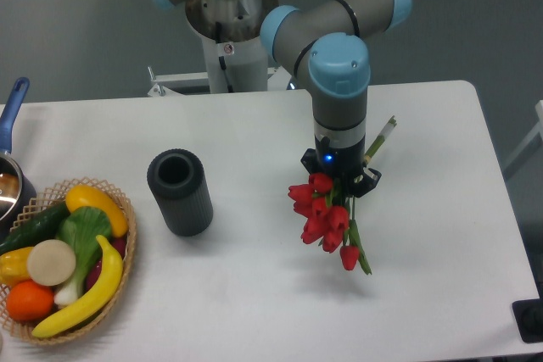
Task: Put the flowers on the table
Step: 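Lower the held red tulips toward the table surface with the gripper, then open the gripper to release the tulips onto the table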
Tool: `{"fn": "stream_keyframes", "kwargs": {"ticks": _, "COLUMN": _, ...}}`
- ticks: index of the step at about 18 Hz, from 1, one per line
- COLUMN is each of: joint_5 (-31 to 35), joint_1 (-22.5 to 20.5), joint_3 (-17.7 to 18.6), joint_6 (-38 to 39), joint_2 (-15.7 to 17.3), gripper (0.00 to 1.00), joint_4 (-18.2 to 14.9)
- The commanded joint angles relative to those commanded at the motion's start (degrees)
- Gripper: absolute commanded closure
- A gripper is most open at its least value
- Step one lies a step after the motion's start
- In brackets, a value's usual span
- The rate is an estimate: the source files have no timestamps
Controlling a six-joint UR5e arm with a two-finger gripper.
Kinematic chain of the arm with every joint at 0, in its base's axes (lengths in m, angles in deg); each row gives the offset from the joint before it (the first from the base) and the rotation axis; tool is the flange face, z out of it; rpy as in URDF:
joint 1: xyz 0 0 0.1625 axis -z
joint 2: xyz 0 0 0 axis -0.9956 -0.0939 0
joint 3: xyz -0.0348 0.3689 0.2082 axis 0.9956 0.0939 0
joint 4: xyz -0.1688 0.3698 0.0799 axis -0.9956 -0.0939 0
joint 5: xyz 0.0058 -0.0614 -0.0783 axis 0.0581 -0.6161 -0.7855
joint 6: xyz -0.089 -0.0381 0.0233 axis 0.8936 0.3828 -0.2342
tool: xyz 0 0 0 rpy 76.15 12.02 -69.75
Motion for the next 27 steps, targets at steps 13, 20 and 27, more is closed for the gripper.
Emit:
{"fn": "stream_keyframes", "kwargs": {"ticks": 13, "joint_5": -0.97, "joint_1": 1.49, "joint_3": 1.14, "joint_6": 3.94, "joint_2": -3.52, "gripper": 0.52, "joint_4": 0.35}}
{"fn": "stream_keyframes", "kwargs": {"ticks": 20, "joint_5": -0.88, "joint_1": 1.32, "joint_3": 1.23, "joint_6": 5.63, "joint_2": -3.17, "gripper": 0.0, "joint_4": 1.76}}
{"fn": "stream_keyframes", "kwargs": {"ticks": 27, "joint_5": -0.62, "joint_1": -3.77, "joint_3": 1.14, "joint_6": 4.58, "joint_2": -2.2, "gripper": 0.0, "joint_4": 3.25}}
